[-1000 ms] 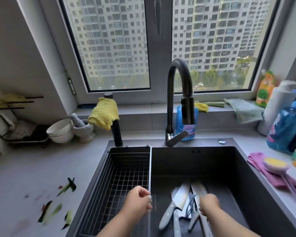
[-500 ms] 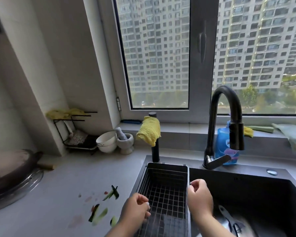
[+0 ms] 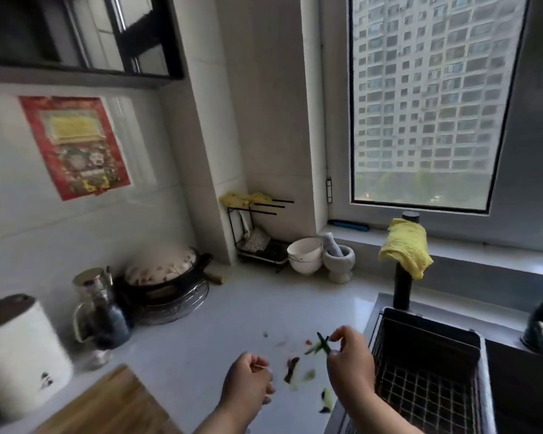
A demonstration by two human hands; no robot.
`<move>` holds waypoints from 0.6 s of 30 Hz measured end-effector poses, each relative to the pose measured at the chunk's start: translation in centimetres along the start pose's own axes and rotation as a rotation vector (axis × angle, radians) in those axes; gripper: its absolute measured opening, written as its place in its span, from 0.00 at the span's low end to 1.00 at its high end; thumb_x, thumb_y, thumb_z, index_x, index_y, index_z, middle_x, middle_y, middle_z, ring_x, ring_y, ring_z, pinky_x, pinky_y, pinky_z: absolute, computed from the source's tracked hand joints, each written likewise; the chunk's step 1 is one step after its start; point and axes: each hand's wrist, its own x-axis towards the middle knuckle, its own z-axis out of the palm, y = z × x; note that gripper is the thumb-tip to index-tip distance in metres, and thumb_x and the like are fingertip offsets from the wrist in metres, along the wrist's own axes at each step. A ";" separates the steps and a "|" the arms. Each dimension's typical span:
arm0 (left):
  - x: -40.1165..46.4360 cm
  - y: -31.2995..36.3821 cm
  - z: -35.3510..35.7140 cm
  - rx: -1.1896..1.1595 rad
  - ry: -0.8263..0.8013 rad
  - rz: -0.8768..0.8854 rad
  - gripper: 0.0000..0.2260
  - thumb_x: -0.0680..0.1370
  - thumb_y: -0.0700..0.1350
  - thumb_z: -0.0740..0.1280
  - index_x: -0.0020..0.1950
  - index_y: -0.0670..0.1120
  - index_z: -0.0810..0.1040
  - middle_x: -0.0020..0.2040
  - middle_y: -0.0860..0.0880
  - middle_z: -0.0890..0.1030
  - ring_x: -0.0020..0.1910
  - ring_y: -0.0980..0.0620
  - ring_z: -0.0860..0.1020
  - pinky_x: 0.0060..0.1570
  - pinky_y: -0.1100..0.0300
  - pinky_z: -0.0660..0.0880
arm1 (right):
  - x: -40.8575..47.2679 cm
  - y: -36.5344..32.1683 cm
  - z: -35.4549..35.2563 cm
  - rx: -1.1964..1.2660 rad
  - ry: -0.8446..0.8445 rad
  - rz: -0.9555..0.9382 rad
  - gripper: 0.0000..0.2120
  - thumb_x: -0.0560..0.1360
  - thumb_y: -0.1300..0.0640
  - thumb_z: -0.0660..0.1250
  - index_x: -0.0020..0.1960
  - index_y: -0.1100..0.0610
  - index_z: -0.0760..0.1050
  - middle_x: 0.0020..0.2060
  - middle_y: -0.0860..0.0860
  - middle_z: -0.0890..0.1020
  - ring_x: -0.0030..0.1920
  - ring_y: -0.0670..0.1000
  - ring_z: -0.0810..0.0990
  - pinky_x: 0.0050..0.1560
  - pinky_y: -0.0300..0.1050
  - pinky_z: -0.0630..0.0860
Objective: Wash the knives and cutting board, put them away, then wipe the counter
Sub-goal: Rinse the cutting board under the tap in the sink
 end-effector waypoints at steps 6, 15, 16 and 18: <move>0.6 -4.2 -9.6 -0.077 0.246 -0.083 0.05 0.75 0.32 0.60 0.46 0.40 0.72 0.34 0.42 0.77 0.27 0.48 0.73 0.27 0.61 0.69 | -3.4 -4.0 8.4 -0.033 -0.206 -0.067 0.12 0.69 0.67 0.61 0.44 0.50 0.69 0.47 0.50 0.72 0.43 0.51 0.74 0.41 0.44 0.68; -0.9 -11.5 -23.6 0.055 0.613 -0.240 0.04 0.71 0.40 0.65 0.45 0.46 0.75 0.42 0.45 0.80 0.43 0.44 0.80 0.46 0.53 0.78 | -8.6 -8.2 19.4 -0.080 -0.485 -0.158 0.13 0.71 0.57 0.65 0.55 0.55 0.73 0.50 0.50 0.76 0.43 0.48 0.73 0.42 0.41 0.67; -1.3 -12.5 -25.4 0.128 0.669 -0.277 0.04 0.71 0.41 0.66 0.45 0.45 0.76 0.44 0.44 0.80 0.47 0.43 0.79 0.46 0.55 0.76 | -9.1 -8.4 20.5 -0.090 -0.530 -0.155 0.14 0.70 0.56 0.65 0.56 0.55 0.73 0.50 0.50 0.77 0.45 0.49 0.75 0.43 0.41 0.68; -2.7 -13.7 -28.7 0.251 0.730 -0.319 0.07 0.70 0.43 0.66 0.41 0.39 0.78 0.42 0.41 0.81 0.50 0.40 0.80 0.43 0.54 0.73 | -10.0 -8.8 22.4 -0.130 -0.618 -0.131 0.16 0.70 0.54 0.65 0.58 0.55 0.72 0.51 0.51 0.79 0.50 0.51 0.79 0.45 0.41 0.71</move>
